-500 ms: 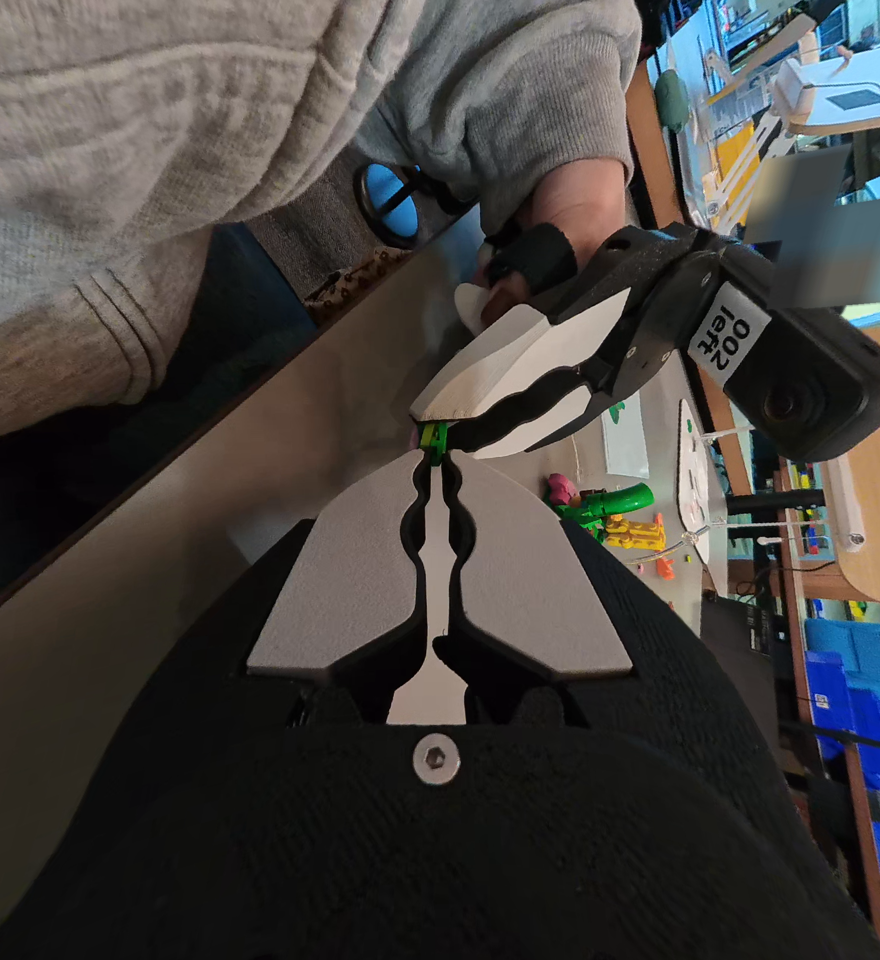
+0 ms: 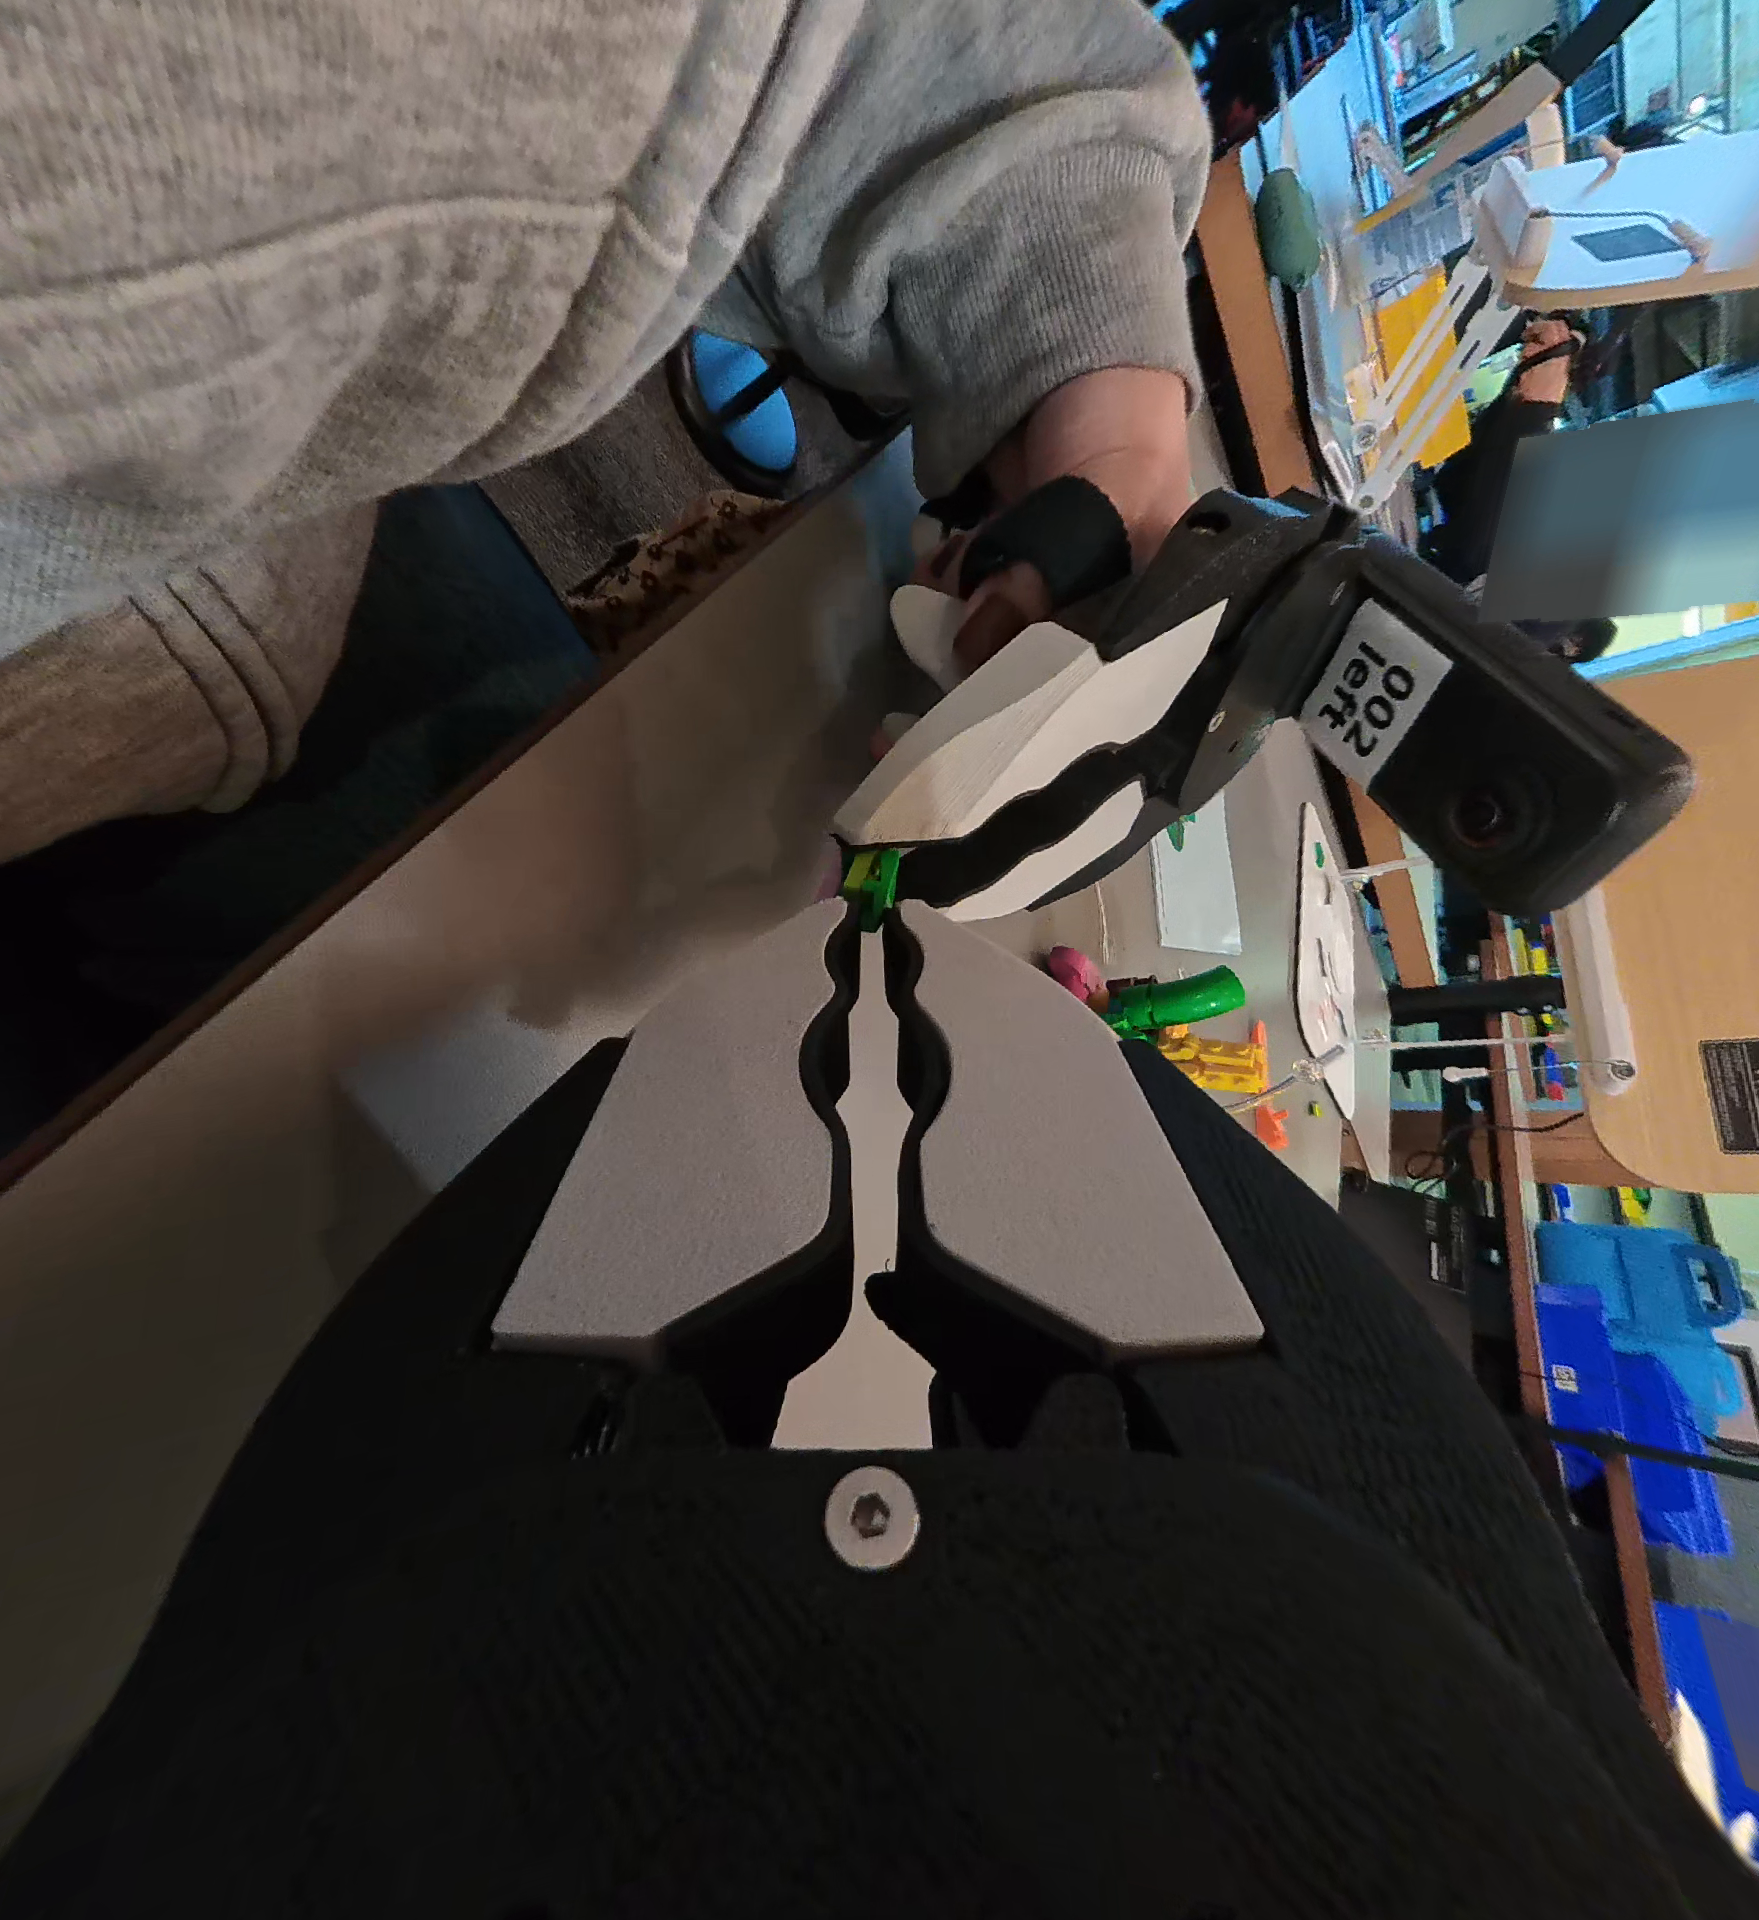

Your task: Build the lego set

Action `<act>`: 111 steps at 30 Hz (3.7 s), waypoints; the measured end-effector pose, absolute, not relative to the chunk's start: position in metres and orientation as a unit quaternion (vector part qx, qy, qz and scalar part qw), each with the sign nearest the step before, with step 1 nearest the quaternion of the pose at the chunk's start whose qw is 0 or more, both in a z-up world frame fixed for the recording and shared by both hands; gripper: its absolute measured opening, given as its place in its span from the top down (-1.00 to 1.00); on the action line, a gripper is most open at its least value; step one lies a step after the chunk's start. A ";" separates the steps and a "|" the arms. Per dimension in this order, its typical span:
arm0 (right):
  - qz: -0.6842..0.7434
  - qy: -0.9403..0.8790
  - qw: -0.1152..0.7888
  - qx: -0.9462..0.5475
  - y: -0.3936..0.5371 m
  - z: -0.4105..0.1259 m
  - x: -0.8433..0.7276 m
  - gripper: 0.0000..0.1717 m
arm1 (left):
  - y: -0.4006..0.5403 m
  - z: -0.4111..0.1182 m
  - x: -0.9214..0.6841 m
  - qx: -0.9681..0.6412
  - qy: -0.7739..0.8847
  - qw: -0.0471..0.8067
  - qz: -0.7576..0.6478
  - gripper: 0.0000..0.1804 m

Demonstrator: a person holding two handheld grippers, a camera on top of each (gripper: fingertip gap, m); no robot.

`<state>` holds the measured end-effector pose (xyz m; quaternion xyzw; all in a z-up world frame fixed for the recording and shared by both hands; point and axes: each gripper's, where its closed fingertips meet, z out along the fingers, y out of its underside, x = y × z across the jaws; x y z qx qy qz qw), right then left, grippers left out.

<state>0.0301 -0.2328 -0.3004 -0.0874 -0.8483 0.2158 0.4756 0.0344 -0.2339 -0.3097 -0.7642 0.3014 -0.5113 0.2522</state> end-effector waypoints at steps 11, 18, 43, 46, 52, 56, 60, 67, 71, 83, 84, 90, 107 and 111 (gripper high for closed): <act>0.179 -0.844 0.496 -0.100 -0.223 -0.298 0.024 0.97 | -0.225 -0.307 0.030 -0.767 0.276 0.270 -0.512 0.82; 0.164 -0.852 0.486 -0.102 -0.223 -0.299 0.025 0.97 | -0.226 -0.308 0.031 -0.766 0.283 0.266 -0.512 0.82; 0.270 -0.822 0.482 -0.135 -0.229 -0.262 0.028 0.98 | -0.231 -0.275 0.035 -0.702 0.303 0.276 -0.582 0.82; 0.262 -0.826 0.481 -0.131 -0.228 -0.261 0.030 0.98 | -0.233 -0.273 0.036 -0.696 0.304 0.272 -0.591 0.82; 0.255 -0.833 0.475 -0.123 -0.230 -0.265 0.031 0.98 | -0.236 -0.274 0.038 -0.691 0.301 0.263 -0.603 0.82; 0.257 -0.834 0.474 -0.117 -0.231 -0.265 0.033 0.98 | -0.237 -0.274 0.039 -0.687 0.301 0.260 -0.608 0.82; 0.255 -0.834 0.478 -0.107 -0.232 -0.266 0.033 0.98 | -0.237 -0.274 0.040 -0.685 0.302 0.257 -0.611 0.82; 0.261 -0.833 0.475 -0.110 -0.233 -0.266 0.033 0.96 | -0.237 -0.274 0.040 -0.681 0.302 0.257 -0.615 0.82; 0.276 -0.833 0.463 -0.121 -0.234 -0.267 0.033 0.89 | -0.237 -0.274 0.040 -0.681 0.301 0.258 -0.616 0.82; 0.285 -0.826 0.468 -0.131 -0.233 -0.264 0.032 0.91 | -0.236 -0.272 0.039 -0.679 0.297 0.261 -0.618 0.82; 0.285 -0.826 0.468 -0.131 -0.233 -0.264 0.032 0.91 | -0.236 -0.272 0.039 -0.679 0.298 0.261 -0.618 0.82; 0.291 -0.826 0.465 -0.131 -0.235 -0.264 0.031 0.91 | -0.237 -0.271 0.041 -0.680 0.307 0.263 -0.611 0.82; 0.289 -0.818 0.471 -0.161 -0.237 -0.262 0.025 0.92 | -0.237 -0.266 0.040 -0.672 0.297 0.266 -0.624 0.82; 0.286 -0.813 0.476 -0.175 -0.234 -0.260 0.023 0.94 | -0.235 -0.266 0.038 -0.672 0.295 0.271 -0.623 0.82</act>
